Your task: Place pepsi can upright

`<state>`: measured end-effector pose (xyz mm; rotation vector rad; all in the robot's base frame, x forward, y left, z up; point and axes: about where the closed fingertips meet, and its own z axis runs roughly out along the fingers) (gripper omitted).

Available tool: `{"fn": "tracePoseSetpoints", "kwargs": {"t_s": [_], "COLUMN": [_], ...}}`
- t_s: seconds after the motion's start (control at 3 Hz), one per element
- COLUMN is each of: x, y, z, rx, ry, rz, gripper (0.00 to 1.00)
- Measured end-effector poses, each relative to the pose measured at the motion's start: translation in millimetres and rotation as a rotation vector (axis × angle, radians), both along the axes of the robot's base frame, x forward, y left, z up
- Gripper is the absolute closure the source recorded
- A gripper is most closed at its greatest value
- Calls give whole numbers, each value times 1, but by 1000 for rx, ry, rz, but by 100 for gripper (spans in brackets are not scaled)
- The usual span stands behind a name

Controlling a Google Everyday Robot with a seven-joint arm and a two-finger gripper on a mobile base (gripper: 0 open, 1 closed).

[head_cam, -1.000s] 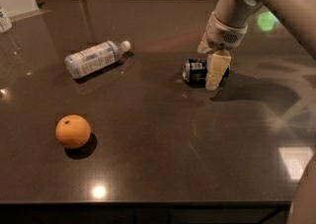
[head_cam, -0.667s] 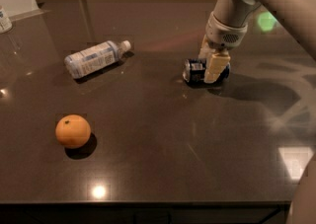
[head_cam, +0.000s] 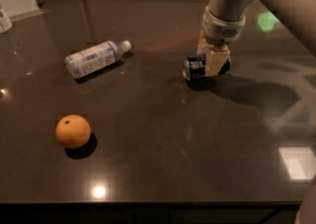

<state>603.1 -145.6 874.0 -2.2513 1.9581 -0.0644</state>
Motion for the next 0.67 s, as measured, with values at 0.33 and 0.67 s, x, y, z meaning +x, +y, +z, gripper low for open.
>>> {"fn": "tracePoseSetpoints", "kwargs": {"t_s": [0.33,0.67], "x": [0,3], "y": [8,14], "z": [28,52], "rx": [-95,-184], "ry": [-131,-284], "rz": [140,307], "gripper": [100,100]}}
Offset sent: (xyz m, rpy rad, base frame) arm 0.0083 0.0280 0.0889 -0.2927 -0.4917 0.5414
